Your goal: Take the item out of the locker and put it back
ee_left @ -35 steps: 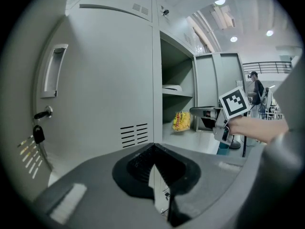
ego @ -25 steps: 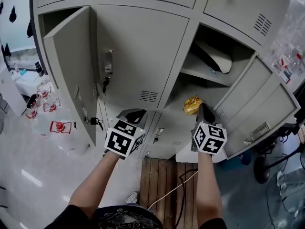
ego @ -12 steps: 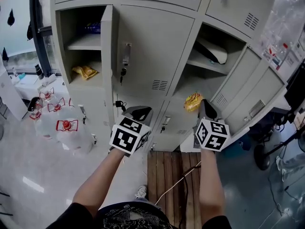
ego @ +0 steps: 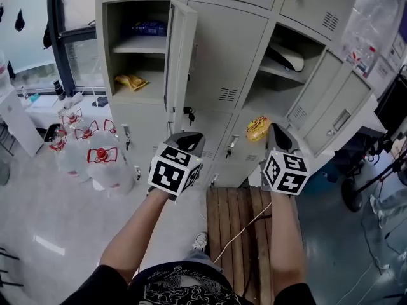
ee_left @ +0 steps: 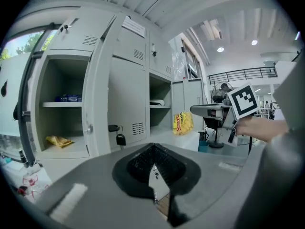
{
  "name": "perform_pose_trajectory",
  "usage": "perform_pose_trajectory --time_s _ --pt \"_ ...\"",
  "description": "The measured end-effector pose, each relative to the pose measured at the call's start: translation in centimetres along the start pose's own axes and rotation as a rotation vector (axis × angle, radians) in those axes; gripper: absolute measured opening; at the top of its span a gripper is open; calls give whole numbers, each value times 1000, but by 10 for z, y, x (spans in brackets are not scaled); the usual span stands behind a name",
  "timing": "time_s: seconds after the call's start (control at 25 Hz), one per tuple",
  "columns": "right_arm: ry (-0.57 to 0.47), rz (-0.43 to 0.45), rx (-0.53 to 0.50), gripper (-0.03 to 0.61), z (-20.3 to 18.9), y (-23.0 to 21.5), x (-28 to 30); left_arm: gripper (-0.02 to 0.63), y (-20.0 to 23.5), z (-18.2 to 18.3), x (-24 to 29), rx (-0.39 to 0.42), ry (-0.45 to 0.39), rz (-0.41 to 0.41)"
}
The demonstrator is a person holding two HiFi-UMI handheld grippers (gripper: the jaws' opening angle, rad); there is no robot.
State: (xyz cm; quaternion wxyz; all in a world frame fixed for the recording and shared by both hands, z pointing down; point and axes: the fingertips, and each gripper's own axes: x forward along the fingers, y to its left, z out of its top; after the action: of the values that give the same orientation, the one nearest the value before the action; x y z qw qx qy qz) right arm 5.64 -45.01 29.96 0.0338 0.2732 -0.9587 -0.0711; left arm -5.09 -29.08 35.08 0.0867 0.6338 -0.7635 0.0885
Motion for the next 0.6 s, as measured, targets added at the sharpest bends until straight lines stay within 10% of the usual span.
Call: perform_pose_trajectory --time_s 0.6 --pt "-36 121 -31 25 16 93 -54 0 26 -22 -85 -38 -12 101"
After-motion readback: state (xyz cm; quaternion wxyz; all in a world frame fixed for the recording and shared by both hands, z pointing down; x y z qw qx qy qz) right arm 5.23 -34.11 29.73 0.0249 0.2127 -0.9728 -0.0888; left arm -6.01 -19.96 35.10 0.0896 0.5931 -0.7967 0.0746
